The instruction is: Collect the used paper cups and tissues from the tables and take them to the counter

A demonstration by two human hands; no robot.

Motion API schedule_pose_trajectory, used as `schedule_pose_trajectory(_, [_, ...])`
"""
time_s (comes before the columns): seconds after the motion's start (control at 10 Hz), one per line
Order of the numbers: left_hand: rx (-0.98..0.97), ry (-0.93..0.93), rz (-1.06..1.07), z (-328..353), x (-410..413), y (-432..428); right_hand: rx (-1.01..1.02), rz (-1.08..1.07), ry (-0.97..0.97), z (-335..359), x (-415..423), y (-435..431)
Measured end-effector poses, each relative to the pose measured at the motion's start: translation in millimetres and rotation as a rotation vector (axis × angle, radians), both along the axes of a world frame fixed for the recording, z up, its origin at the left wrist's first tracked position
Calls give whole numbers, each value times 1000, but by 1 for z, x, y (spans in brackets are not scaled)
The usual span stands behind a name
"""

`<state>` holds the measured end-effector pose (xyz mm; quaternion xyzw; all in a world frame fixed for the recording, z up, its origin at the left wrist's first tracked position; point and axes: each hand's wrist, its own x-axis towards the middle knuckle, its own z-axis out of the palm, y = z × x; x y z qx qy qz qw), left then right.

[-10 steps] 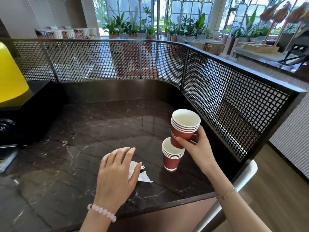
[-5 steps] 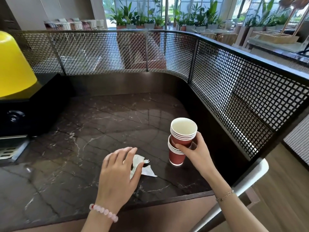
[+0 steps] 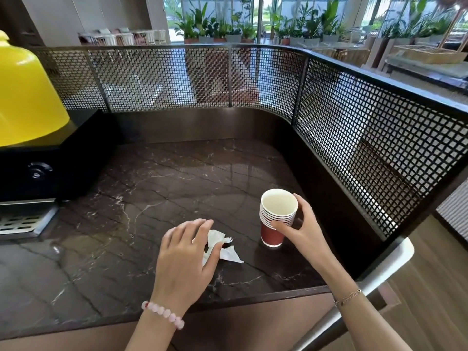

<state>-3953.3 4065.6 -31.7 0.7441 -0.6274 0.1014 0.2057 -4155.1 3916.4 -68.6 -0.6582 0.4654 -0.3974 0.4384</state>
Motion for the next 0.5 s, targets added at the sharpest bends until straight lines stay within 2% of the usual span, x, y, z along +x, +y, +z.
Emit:
schedule_pose_trajectory(0.3, [-38, -23, -12, 10, -1, -2, -137, -41, 44, 17, -7, 13])
schedule_pose_trajectory(0.5, [-130, -71, -48, 26, 0, -7, -458, -110, 306, 49, -6, 34])
